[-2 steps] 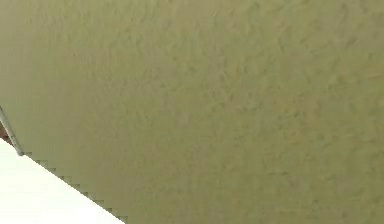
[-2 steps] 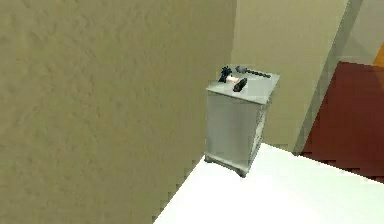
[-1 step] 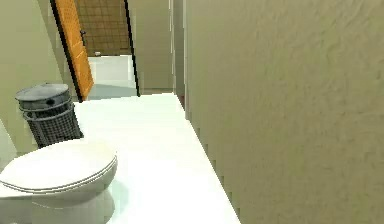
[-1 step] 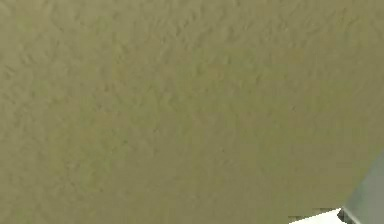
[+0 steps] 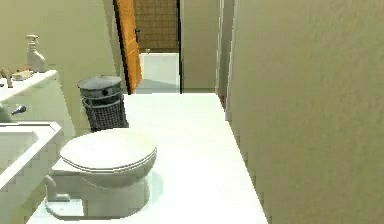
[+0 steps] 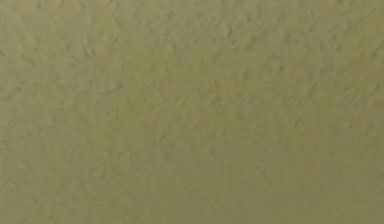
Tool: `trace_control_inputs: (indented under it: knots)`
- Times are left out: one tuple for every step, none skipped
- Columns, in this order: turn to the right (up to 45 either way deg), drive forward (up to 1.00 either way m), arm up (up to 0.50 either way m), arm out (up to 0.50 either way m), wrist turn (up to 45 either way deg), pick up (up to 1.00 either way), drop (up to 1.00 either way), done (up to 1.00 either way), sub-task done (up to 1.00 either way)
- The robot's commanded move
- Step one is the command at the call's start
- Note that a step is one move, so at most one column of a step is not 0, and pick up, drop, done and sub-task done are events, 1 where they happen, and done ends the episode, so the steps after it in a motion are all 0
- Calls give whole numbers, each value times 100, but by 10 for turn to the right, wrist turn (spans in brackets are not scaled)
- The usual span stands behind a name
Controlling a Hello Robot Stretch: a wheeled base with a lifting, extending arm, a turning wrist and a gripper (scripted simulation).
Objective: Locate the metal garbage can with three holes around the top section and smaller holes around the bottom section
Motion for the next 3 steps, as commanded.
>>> trace_control_inputs:
  knots:
    - [0, 100, 0, 0, 0, 0, 0, 0, 0]
    - [-300, 0, 0, 0, 0, 0, 0, 0, 0]
    - [0, 5, 0, 0, 0, 0, 0, 0, 0]
